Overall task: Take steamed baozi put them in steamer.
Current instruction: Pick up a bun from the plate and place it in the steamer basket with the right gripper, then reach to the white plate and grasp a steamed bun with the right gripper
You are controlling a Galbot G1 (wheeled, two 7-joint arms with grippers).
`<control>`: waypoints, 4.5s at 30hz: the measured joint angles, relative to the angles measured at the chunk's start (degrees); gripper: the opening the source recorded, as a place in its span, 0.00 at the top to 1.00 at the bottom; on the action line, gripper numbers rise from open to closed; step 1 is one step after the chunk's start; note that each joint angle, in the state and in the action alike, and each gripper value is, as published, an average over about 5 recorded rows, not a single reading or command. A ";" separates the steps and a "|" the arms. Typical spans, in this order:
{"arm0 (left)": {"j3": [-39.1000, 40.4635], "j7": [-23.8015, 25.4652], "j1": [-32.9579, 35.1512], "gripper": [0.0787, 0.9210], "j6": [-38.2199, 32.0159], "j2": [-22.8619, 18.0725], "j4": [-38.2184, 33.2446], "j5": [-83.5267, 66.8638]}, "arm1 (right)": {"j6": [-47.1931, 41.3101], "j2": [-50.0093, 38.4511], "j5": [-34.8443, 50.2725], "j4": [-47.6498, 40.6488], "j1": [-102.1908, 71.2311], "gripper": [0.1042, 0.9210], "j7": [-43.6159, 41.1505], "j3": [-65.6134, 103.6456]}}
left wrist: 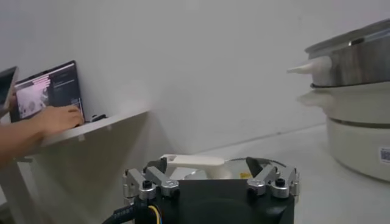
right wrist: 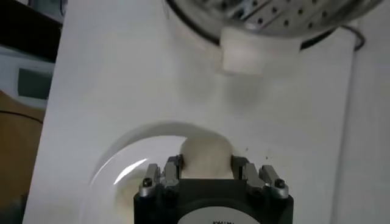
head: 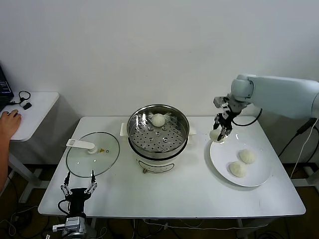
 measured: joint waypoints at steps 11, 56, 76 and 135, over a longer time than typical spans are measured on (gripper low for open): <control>0.92 0.24 0.38 0.12 0.28 0.00 -0.69 0.36 | -1.05 7.08 6.88 0.36 8.90 0.45 -1.06 0.43; 1.95 0.70 0.43 0.12 0.67 0.00 -0.99 1.09 | -10.47 30.62 12.41 -9.50 -4.09 0.46 6.31 6.03; 1.90 0.67 0.11 0.12 0.40 0.00 -0.28 1.15 | -10.64 32.68 9.58 -12.02 -8.15 0.46 6.93 6.31; 1.71 0.22 1.68 0.12 0.54 0.00 -1.51 3.36 | -1.17 -4.07 -0.34 7.99 6.75 0.12 -0.43 -3.58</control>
